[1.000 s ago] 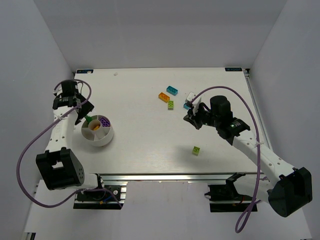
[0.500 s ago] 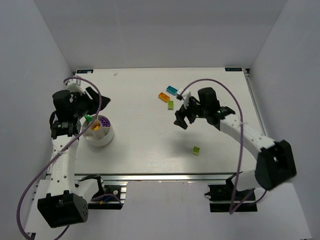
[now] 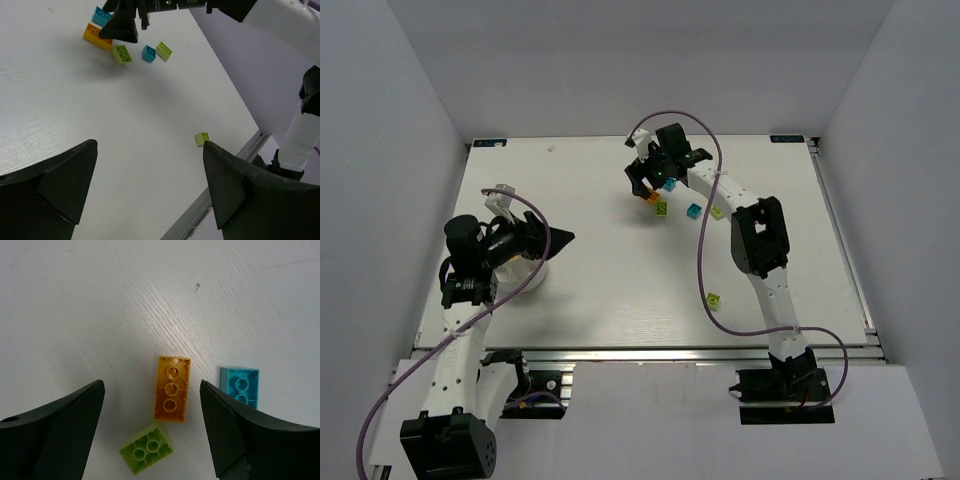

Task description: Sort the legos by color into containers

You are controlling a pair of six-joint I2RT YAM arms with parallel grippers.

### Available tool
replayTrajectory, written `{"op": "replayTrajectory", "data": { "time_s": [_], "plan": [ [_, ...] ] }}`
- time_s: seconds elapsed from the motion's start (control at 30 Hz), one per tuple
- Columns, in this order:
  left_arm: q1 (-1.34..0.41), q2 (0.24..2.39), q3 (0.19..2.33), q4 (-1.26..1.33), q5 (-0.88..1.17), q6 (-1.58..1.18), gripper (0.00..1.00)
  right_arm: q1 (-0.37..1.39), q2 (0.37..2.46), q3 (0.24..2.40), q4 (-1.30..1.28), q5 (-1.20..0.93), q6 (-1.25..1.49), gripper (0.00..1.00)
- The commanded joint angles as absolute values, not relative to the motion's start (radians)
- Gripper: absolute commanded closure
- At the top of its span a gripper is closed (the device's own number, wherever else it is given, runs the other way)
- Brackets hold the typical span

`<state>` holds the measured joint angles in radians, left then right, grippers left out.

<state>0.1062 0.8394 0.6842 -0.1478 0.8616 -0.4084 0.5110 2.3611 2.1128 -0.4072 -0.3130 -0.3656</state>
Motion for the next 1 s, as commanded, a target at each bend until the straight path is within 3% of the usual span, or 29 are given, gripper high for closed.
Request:
{"op": "replayTrajectory", "data": {
  "time_s": [0.0, 0.87, 0.97],
  "plan": [
    [0.1, 0.786, 0.635, -0.095, 0.838, -0.373, 0.04, 0.512, 2.385, 2.187, -0.45, -0.259, -0.342, 0.18],
    [0.1, 0.758, 0.611, -0.094, 0.81, -0.373, 0.03, 0.494, 2.483, 2.128, -0.393, -0.183, -0.327, 0.34],
    [0.1, 0.756, 0.611, -0.094, 0.811, -0.374, 0.03, 0.491, 2.487, 2.123, -0.385, -0.189, -0.328, 0.43]
  ]
}}
